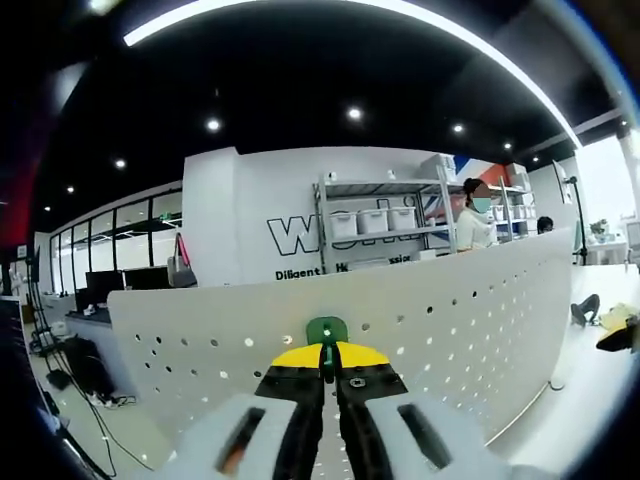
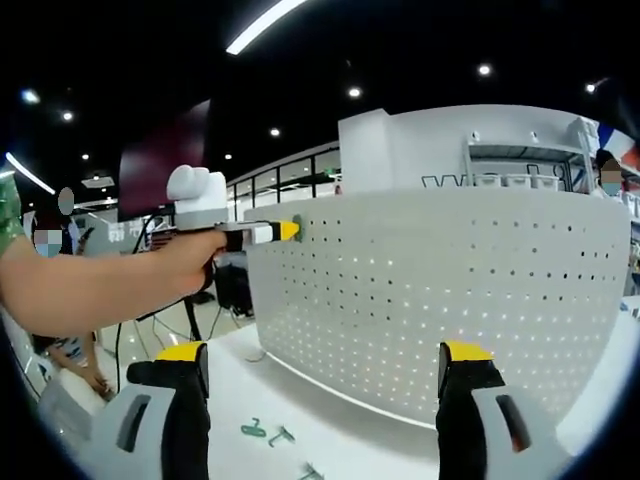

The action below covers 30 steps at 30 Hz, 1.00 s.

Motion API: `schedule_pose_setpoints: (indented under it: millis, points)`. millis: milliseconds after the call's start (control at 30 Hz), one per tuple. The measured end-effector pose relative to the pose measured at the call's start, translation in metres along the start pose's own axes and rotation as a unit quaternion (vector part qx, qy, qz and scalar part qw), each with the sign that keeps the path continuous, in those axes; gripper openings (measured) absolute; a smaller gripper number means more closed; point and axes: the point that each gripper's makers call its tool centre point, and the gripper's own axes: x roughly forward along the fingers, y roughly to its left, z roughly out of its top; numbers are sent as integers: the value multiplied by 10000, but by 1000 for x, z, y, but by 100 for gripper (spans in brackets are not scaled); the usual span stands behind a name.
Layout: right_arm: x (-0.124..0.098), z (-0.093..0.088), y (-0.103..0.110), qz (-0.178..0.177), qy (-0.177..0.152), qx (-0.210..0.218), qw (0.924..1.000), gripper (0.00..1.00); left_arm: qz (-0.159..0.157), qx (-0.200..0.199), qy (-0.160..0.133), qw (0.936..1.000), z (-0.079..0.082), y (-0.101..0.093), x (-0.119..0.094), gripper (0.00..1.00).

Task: Insert the hook assembly into the mounting plate slot until the hook locks in place.

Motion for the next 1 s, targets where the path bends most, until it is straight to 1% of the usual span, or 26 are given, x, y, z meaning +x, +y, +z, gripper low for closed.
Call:
schedule_pose_setpoints:
  millis: [667,733,833,1000]
  points:
    - [-1,-3,-3,-30,41,11,10000,96,30,46,62,10000,-5,-3,0,3]
    - [0,-3,-2,-25,37,9,10000,96,61,249,72,9996,-5,-4,0,3]
    - [0,-3,-2,-18,53,2,10000,96,54,196,63,9998,-5,-3,0,3]
    - [0,-5,-2,-7,72,0,10000,96,65,311,77,9995,-5,-3,1,3]
